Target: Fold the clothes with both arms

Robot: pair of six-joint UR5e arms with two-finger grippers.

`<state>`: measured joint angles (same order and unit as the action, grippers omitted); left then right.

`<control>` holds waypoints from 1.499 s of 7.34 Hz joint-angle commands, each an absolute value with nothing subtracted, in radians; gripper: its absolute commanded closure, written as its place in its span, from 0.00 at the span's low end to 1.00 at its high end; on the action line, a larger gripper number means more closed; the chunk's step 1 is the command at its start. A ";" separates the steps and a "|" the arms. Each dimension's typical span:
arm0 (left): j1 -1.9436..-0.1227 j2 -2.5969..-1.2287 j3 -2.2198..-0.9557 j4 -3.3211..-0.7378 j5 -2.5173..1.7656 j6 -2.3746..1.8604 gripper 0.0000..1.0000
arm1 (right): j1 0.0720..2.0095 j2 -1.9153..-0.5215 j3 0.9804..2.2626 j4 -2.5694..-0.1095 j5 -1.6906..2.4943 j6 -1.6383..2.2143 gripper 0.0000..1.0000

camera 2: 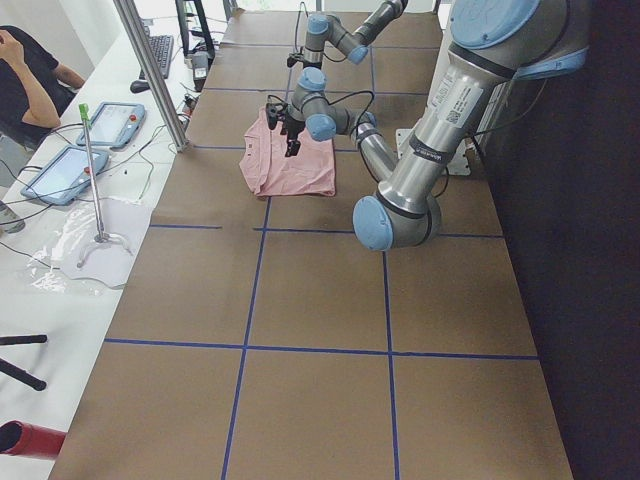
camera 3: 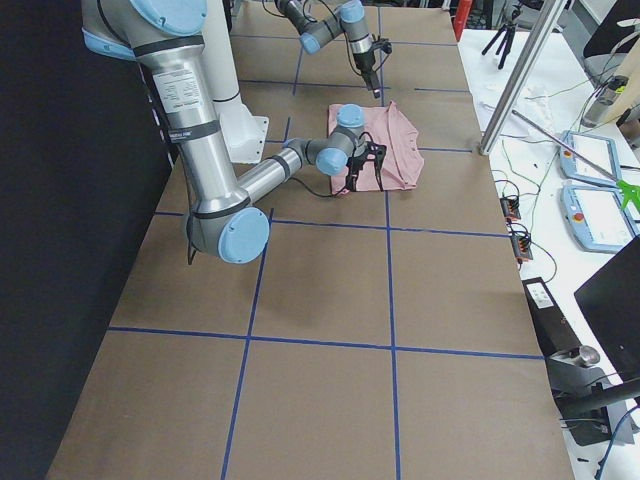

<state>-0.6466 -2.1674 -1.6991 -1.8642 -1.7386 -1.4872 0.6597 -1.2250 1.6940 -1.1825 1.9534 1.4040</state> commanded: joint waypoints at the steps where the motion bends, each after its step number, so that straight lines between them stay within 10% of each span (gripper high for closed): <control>1: -0.638 -2.168 -1.700 -1.865 -1.736 -1.491 0.00 | 0.608 -1.243 1.689 -1.193 1.924 1.405 0.00; 6: -0.637 -2.166 -1.710 -1.864 -1.736 -1.491 0.00 | 0.581 -1.236 1.694 -1.212 1.931 1.405 0.14; 7: -0.635 -2.166 -1.712 -1.864 -1.736 -1.491 0.00 | 0.581 -1.236 1.695 -1.212 1.934 1.404 0.65; 8: -0.635 -2.166 -1.712 -1.864 -1.736 -1.491 0.00 | 0.581 -1.238 1.695 -1.212 1.937 1.399 0.91; 11: -0.632 -2.164 -1.709 -1.865 -1.736 -1.491 0.00 | 0.586 -1.244 1.697 -1.212 1.939 1.391 1.00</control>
<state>-0.6328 -2.1650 -1.7102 -1.8641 -1.7365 -1.4910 0.5844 -1.2429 1.6962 -1.2118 1.9379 1.3929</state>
